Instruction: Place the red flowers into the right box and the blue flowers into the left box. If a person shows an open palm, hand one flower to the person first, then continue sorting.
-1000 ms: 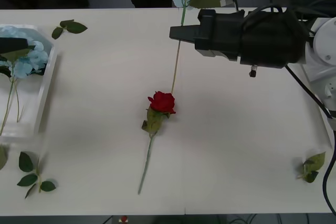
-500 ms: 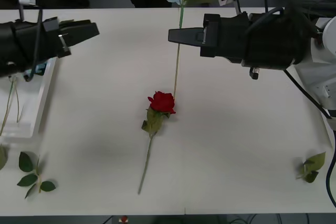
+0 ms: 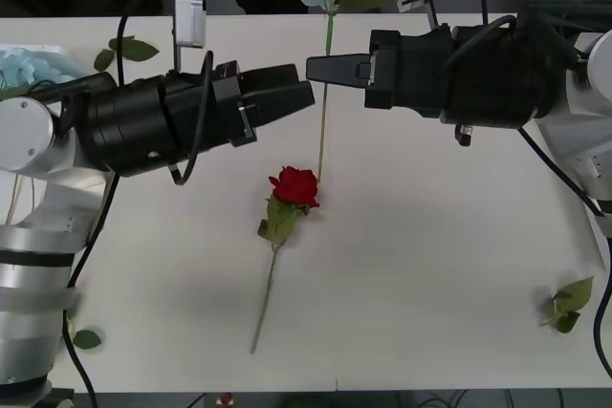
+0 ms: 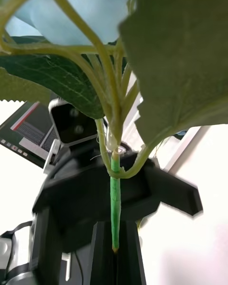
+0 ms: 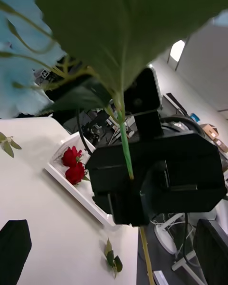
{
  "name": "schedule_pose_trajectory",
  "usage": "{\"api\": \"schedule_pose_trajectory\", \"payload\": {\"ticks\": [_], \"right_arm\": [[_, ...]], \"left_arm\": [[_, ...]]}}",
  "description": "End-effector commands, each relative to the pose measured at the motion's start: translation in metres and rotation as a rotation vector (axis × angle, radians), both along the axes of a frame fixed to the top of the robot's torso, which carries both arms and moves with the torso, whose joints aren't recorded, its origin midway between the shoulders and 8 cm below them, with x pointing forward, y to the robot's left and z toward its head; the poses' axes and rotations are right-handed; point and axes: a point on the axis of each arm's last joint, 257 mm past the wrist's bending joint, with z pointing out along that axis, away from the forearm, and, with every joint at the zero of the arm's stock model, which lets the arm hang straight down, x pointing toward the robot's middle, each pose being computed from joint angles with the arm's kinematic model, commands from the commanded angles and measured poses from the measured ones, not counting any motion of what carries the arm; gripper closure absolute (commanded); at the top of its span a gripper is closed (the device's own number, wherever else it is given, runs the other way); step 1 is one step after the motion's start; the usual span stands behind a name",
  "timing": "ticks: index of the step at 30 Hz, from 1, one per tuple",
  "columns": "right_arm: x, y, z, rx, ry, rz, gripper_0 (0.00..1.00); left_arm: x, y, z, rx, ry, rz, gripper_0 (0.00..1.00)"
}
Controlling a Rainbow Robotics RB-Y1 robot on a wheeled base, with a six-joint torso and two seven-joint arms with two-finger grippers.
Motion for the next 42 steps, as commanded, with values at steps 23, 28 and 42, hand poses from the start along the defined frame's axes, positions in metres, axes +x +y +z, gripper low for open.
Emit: {"api": "schedule_pose_trajectory", "payload": {"ticks": [23, 28, 42], "right_arm": [[-0.003, 0.0, 0.018, 0.015, -0.062, 0.009, 1.0], [-0.003, 0.0, 0.018, 0.015, -0.062, 0.009, 1.0], [-0.003, 0.0, 0.018, 0.015, -0.062, 0.009, 1.0]], "left_arm": [[-0.017, -0.06, -0.047, 0.099, -0.026, 0.068, 0.32], [-0.017, -0.06, -0.047, 0.097, -0.018, 0.067, 1.0], [-0.015, -0.059, -0.044, 0.084, -0.008, 0.076, 1.0]]}}
